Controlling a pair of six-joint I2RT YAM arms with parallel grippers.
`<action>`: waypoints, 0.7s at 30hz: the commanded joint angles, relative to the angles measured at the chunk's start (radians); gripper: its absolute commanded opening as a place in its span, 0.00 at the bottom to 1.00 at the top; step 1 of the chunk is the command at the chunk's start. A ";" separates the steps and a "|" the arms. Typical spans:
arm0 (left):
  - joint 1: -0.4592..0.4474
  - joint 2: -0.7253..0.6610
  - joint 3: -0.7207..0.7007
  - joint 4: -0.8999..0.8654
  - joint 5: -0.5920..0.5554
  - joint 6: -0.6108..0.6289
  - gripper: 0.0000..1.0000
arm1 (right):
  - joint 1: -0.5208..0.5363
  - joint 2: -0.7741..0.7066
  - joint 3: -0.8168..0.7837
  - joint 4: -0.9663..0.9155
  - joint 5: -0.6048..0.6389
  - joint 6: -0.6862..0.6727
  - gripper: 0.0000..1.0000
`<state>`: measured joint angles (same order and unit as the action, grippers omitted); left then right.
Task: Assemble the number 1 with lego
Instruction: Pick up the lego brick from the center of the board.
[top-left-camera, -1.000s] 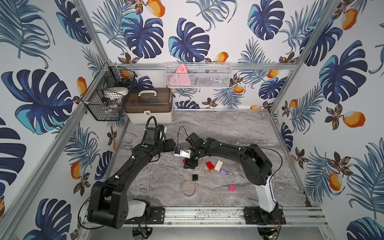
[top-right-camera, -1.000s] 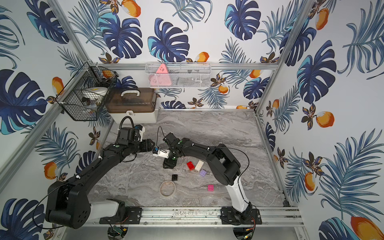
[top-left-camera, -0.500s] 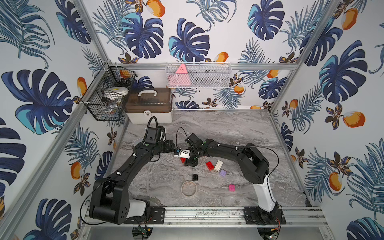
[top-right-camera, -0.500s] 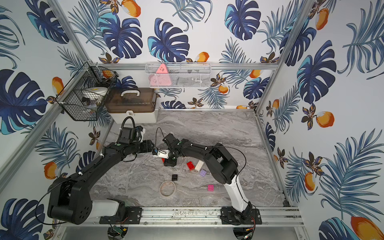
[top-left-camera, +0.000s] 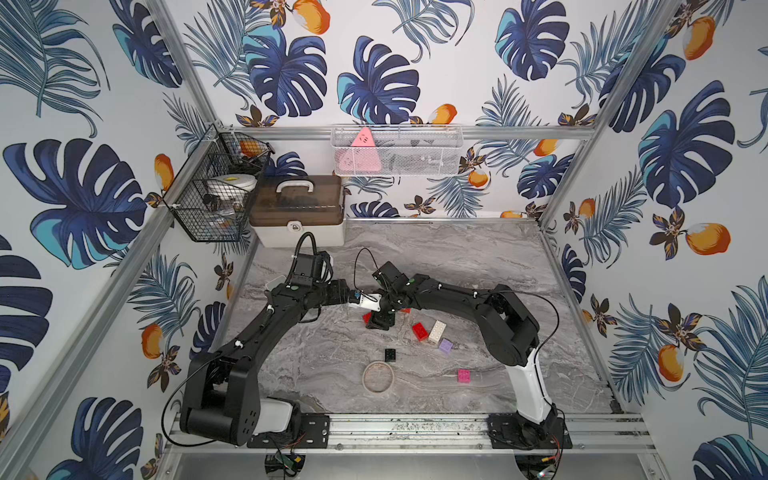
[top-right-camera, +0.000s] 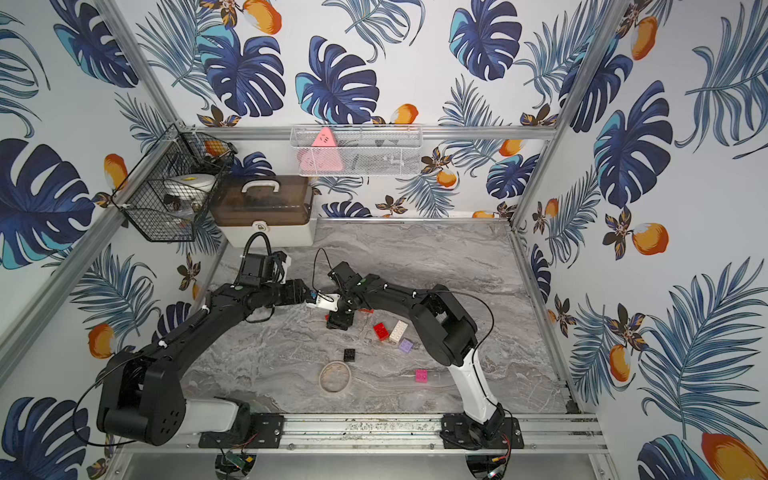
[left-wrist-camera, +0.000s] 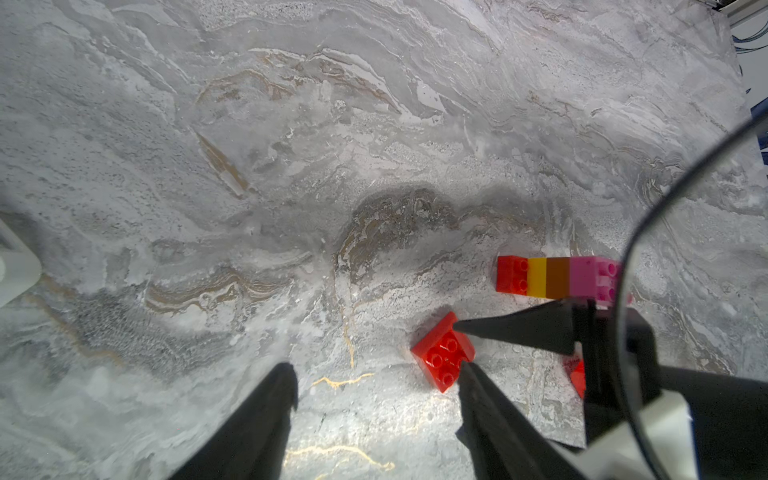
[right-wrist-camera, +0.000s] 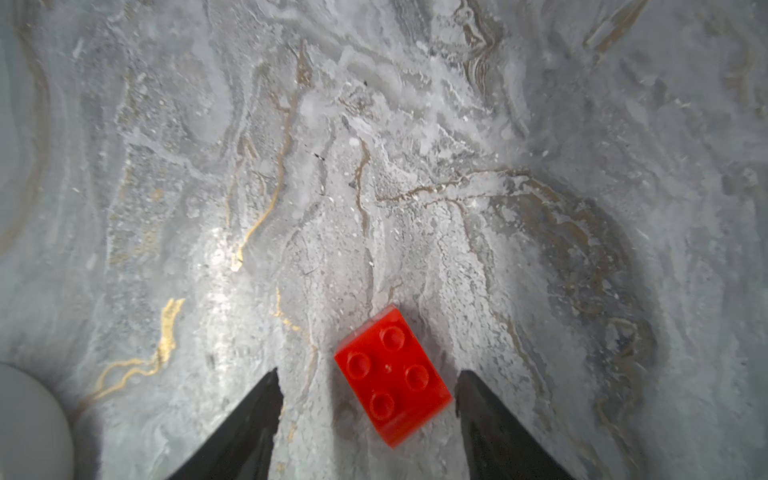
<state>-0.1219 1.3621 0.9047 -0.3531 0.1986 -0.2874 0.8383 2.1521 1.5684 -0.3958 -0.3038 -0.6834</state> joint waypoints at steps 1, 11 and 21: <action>0.004 -0.004 0.005 0.001 -0.010 0.013 0.68 | -0.001 0.026 0.031 -0.006 -0.008 -0.030 0.72; 0.004 -0.001 0.009 -0.002 -0.012 0.019 0.67 | -0.017 0.068 0.090 -0.053 -0.023 -0.048 0.61; 0.006 0.002 0.010 -0.004 -0.010 0.016 0.67 | -0.024 0.067 0.075 -0.068 -0.049 -0.032 0.49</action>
<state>-0.1181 1.3628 0.9066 -0.3557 0.1848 -0.2848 0.8135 2.2166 1.6398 -0.4423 -0.3275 -0.7219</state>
